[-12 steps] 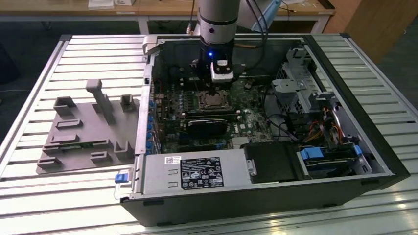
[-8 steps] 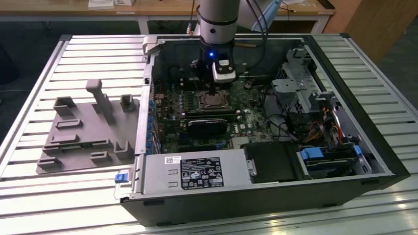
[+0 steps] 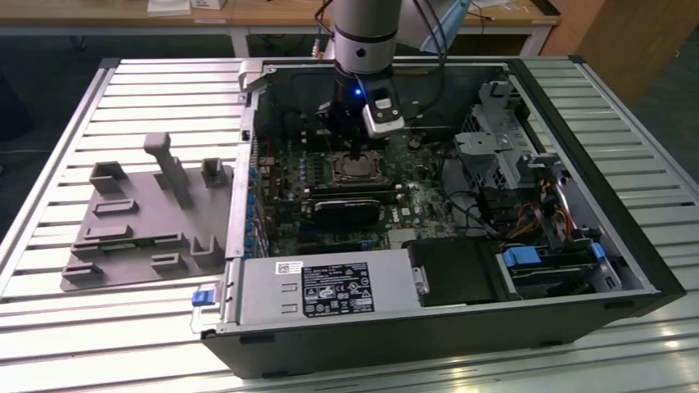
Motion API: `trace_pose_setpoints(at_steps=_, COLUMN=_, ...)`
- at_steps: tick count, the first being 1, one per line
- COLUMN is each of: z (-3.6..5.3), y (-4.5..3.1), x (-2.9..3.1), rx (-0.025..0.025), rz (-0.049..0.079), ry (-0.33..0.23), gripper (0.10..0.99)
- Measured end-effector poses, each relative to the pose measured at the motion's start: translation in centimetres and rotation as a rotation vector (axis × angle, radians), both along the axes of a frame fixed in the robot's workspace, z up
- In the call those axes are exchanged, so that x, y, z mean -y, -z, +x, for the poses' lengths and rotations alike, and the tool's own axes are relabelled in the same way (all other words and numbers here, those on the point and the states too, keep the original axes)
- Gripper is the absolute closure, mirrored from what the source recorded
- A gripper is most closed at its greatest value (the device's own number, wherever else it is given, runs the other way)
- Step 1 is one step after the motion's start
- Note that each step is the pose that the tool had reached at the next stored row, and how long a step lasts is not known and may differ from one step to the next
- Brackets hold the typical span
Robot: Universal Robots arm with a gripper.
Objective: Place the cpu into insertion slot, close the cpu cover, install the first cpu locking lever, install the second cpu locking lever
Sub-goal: 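Close the cpu cover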
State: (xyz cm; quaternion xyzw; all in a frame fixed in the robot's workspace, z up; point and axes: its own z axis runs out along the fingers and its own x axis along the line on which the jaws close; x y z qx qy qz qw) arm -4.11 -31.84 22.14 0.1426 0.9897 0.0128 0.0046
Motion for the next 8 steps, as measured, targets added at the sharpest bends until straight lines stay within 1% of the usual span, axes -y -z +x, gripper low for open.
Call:
trace_pose_setpoints(at_steps=3, z=0.00, y=0.04, x=0.00, rx=0.0016, rz=0.000, ry=-0.048, gripper=0.984)
trace_pose_setpoints(at_steps=8, z=0.00, y=0.14, x=0.09, rx=0.0125, rz=0.000, ry=-0.093, gripper=0.984)
